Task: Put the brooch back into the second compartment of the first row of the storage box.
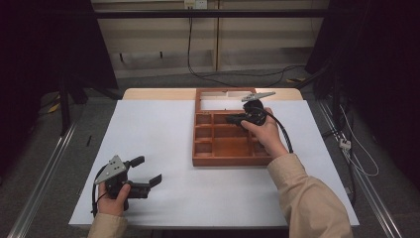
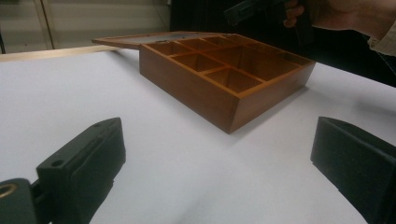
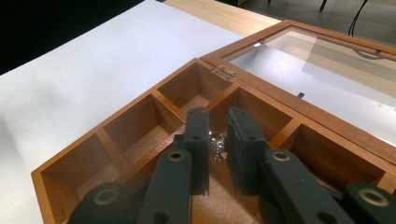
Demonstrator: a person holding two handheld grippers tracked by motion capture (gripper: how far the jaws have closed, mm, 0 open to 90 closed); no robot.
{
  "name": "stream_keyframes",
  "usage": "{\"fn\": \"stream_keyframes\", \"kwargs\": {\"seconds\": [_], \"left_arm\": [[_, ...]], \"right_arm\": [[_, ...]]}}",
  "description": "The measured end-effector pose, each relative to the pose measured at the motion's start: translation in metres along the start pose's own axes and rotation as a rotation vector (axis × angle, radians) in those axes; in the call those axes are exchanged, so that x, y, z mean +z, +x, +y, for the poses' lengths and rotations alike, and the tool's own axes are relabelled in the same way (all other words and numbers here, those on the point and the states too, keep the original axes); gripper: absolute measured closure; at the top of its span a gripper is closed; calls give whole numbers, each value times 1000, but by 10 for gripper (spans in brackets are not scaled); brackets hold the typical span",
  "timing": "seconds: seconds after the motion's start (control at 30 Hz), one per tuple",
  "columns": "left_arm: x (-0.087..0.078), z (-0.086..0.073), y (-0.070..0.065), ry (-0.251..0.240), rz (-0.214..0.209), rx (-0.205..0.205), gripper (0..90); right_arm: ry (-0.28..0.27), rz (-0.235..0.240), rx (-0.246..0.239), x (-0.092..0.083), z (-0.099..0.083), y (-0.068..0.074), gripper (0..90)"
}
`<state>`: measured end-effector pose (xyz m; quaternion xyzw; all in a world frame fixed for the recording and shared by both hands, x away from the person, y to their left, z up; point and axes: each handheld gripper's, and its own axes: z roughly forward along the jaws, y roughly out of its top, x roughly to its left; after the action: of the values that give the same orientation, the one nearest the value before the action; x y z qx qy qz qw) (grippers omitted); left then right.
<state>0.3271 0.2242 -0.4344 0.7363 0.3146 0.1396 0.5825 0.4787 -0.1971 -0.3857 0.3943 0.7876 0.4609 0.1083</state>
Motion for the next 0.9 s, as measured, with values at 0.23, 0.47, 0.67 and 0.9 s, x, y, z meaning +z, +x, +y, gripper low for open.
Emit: {"fn": "stream_keyframes", "kwargs": {"seconds": [0.23,0.47,0.67,0.9], "left_arm": [[0,0,0,-1,0,-3,26],[1,0,-1,1,-3,1,26],[1,0,-1,1,-3,1,26],[0,0,0,-4,-1,-3,26]], "right_arm": [[-2,-4,7,1,0,-2,795],[6,-9,6,4,2,-4,795],[6,-7,-3,6,7,-2,795],[6,-7,-6,9,9,-2,795]]}}
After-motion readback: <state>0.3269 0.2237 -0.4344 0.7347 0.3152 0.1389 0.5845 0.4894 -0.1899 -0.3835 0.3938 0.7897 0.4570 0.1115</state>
